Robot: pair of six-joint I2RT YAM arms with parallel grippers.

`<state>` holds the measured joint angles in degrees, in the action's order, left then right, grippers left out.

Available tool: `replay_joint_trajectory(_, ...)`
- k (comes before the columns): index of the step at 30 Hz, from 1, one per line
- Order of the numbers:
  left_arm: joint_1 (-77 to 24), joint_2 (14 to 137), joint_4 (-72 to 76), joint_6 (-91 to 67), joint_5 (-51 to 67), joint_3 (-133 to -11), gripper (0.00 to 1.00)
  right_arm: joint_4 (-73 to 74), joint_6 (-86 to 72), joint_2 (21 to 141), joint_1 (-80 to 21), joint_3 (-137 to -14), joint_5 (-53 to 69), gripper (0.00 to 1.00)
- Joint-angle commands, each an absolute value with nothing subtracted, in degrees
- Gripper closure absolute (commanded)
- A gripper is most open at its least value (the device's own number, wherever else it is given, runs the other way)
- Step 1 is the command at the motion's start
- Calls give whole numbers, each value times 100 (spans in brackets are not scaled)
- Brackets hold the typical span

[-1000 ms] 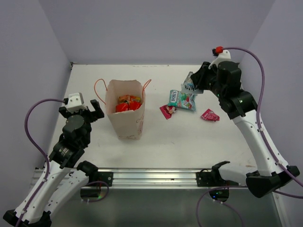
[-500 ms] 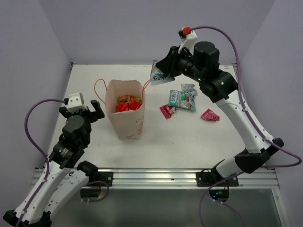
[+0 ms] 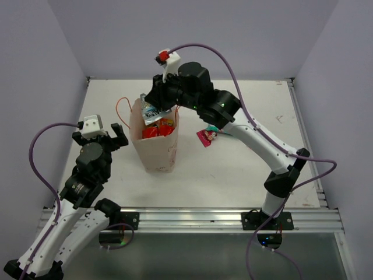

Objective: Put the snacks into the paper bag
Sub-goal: Place the snack in the paper bag.

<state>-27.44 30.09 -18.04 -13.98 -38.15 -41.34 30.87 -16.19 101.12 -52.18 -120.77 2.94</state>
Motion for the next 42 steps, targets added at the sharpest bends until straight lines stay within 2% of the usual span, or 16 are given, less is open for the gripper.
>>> replay_joint_trajectory(1,-2733,2953,-1512,-1450,-3850,-4104,0,2927,-1415,10397,-5369,-12375,-174,100)
replay_joint_trajectory(10,-2733,2936,-1503,-1441,-3823,-4096,0,2426,-1406,10819,-5467,-11699,-615,100)
replay_joint_trajectory(20,-2733,2927,-1485,-1441,-3823,-4096,0,2118,-1652,11214,-5546,-11207,-580,100)
replay_joint_trajectory(25,-2733,2935,-1477,-1433,-3832,-4087,0,2012,-1845,11329,-5590,-11048,-475,96)
replay_joint_trajectory(28,-2733,2927,-1477,-1433,-3823,-4096,0,2100,-1933,11364,-5616,-11048,-274,88)
replay_joint_trajectory(29,-2733,2927,-1485,-1433,-3832,-4087,0,2135,-1934,11356,-5616,-11048,-220,78)
replay_joint_trajectory(31,-2733,2927,-1477,-1433,-3841,-4087,0,2197,-1942,11312,-5669,-11030,-202,67)
replay_joint_trajectory(32,-2733,2927,-1468,-1433,-3832,-4096,0,2232,-1934,11285,-5669,-11030,-237,58)
replay_joint_trajectory(39,-2733,2935,-1477,-1433,-3806,-4087,0,2522,-1706,10943,-5687,-11100,-835,38)
replay_joint_trajectory(40,-2733,2918,-1477,-1433,-3814,-4087,0,2575,-1679,10916,-5678,-11135,-887,31)
replay_joint_trajectory(42,-2733,2909,-1485,-1433,-3823,-4087,0,2671,-1618,10811,-5678,-11206,-967,26)
